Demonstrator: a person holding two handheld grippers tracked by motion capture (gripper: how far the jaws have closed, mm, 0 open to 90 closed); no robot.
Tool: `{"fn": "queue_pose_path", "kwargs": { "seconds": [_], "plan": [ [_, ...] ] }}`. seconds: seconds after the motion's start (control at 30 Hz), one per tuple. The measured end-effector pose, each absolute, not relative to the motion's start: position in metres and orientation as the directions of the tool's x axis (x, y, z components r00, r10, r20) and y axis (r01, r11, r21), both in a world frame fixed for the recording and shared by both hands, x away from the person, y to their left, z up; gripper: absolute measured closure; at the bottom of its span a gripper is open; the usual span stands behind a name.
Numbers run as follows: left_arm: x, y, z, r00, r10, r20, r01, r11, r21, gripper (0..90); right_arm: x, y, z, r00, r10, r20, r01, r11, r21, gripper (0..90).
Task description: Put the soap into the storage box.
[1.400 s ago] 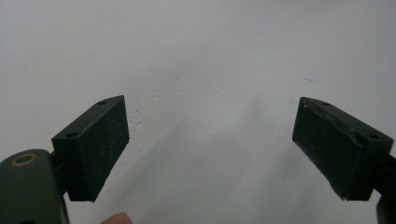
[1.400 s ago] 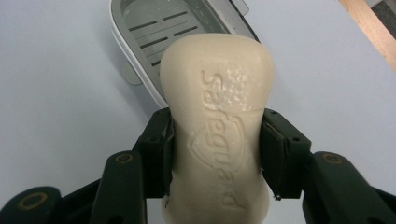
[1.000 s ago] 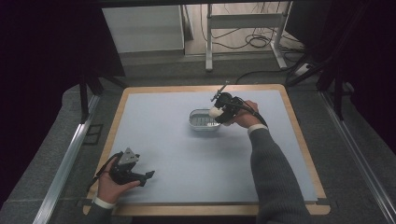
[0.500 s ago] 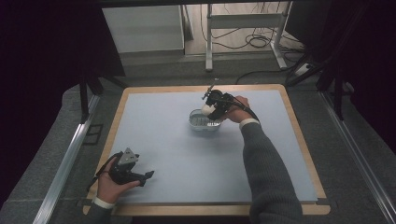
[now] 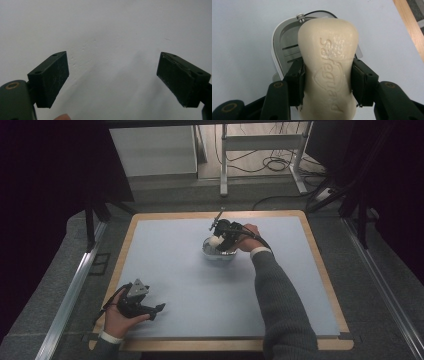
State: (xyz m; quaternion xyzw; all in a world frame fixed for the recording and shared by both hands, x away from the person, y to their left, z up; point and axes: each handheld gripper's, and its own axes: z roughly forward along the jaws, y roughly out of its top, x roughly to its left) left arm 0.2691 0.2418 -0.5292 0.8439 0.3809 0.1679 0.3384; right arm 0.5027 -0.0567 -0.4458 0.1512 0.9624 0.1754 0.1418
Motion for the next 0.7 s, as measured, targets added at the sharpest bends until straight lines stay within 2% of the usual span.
{"fn": "queue_pose_path", "kwargs": {
  "seconds": [0.23, 0.43, 0.6, 0.7],
  "plan": [
    [0.269, 0.242, -0.529, 0.652, 0.757, 0.026, 0.529, -0.480, 0.700, 11.2, 0.501, -0.052, -0.451, -0.914, 0.344, -0.215, 0.253, 0.898, 0.361, 47.3],
    [0.269, 0.242, -0.529, 0.653, 0.757, 0.027, 0.528, -0.482, 0.699, 11.2, 0.499, -0.053, -0.442, -0.906, 0.371, -0.203, 0.262, 0.869, 0.420, 44.3],
    [0.269, 0.241, -0.530, 0.655, 0.755, 0.029, 0.528, -0.485, 0.697, 11.2, 0.494, -0.060, -0.432, -0.879, 0.447, -0.164, 0.314, 0.803, 0.506, 40.6],
    [0.268, 0.240, -0.530, 0.655, 0.755, 0.028, 0.529, -0.485, 0.697, 11.2, 0.491, -0.063, -0.431, -0.871, 0.467, -0.153, 0.330, 0.787, 0.522, 39.8]
  ]
}}
